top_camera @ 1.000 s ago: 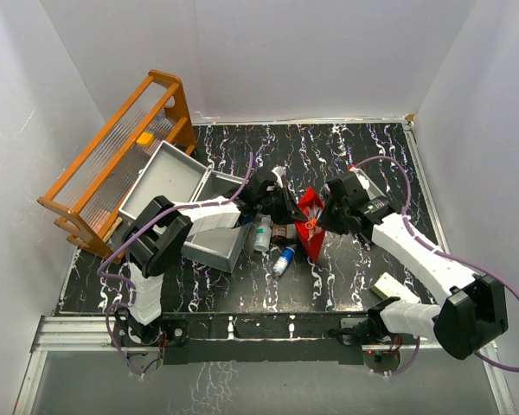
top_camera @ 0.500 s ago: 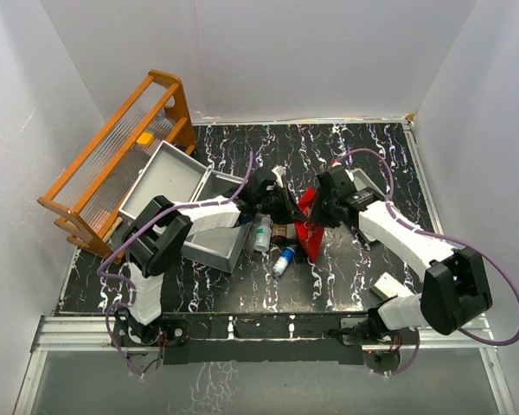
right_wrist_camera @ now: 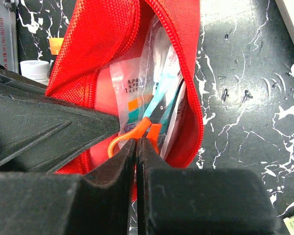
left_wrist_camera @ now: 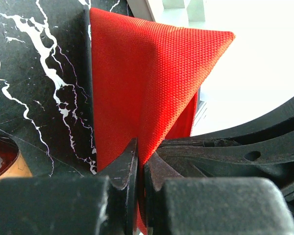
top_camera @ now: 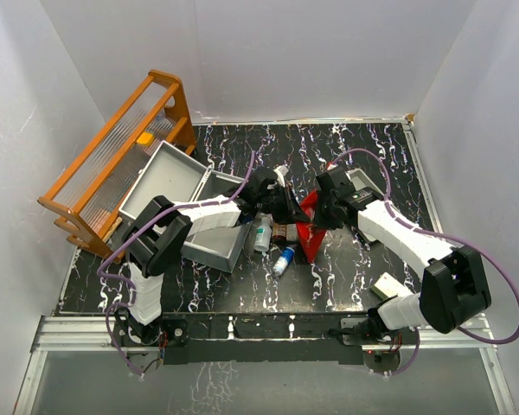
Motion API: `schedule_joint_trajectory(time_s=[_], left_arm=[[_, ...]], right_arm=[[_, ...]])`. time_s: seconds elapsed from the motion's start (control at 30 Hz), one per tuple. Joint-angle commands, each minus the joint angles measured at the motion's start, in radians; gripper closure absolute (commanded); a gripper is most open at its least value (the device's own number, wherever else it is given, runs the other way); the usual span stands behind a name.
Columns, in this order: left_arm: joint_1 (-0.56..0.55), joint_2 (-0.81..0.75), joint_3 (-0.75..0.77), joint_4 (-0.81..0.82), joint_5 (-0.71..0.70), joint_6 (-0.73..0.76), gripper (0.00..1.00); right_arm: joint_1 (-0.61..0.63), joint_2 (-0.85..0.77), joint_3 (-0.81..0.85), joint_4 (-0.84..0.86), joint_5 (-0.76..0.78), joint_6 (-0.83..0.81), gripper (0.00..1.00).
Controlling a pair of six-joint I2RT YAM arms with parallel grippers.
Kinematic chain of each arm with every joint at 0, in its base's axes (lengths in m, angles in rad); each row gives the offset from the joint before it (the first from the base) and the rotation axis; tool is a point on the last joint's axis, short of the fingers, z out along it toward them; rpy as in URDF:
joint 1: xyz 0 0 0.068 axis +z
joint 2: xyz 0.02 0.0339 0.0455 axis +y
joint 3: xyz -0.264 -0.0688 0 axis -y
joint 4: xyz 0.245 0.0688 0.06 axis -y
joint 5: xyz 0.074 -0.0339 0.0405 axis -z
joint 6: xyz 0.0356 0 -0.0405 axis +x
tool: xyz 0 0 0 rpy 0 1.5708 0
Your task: Organize the medicine kit
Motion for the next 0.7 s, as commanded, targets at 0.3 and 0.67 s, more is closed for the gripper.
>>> schedule_joint_trajectory(time_s=[0.3, 0.67], left_arm=[[0.002, -0.002, 0.109, -0.035, 0.115, 0.131, 1.00], [0.002, 0.033, 0.191, -0.181, 0.158, 0.275, 1.00]], right_arm=[[-0.004, -0.152, 0.034, 0.026, 0.116, 0.011, 0.75], [-0.009, -0.279, -0.034, -0.013, 0.289, 0.192, 0.60]])
